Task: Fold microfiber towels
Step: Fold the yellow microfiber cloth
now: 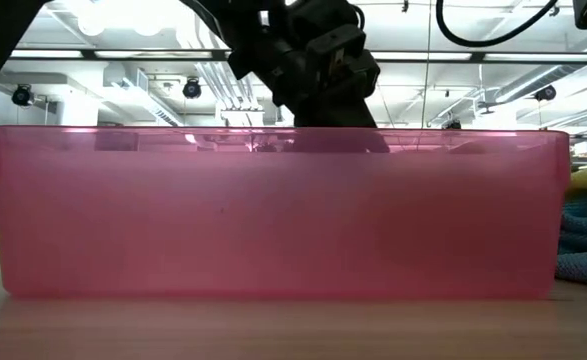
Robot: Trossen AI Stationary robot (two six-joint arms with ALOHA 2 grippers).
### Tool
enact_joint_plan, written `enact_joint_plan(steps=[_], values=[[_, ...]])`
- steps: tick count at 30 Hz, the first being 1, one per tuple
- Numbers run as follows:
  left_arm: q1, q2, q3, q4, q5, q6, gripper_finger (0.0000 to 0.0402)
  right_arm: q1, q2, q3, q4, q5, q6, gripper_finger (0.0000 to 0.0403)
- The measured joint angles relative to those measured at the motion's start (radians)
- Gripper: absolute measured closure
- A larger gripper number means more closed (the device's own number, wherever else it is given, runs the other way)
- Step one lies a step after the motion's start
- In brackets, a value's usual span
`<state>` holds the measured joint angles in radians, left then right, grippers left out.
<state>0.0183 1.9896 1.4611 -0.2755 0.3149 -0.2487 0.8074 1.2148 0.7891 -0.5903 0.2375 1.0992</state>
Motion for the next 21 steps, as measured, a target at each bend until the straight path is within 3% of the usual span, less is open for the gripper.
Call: enact_joint_plan(steps=[9, 13, 17, 21], values=[[-0.019, 0.005, -0.004, 0.024, 0.001, 0.11, 0.0343, 0.0, 0.0, 0.0, 0.0, 0.058, 0.03, 0.0394], [-0.062, -0.004, -0.004, 0.045, -0.023, 0.286, 0.0394, 0.0, 0.0, 0.0, 0.01, 0.078, 0.072, 0.0379], [-0.127, -0.043, -0.006, 0.059, -0.12, 0.565, 0.0399, 0.0, -0.002, 0.0, 0.012, 0.11, 0.078, 0.0337], [-0.18, -0.079, -0.006, 0.068, -0.283, 0.804, 0.04, -0.007, -0.025, 0.0, 0.01, 0.216, 0.042, 0.0286]])
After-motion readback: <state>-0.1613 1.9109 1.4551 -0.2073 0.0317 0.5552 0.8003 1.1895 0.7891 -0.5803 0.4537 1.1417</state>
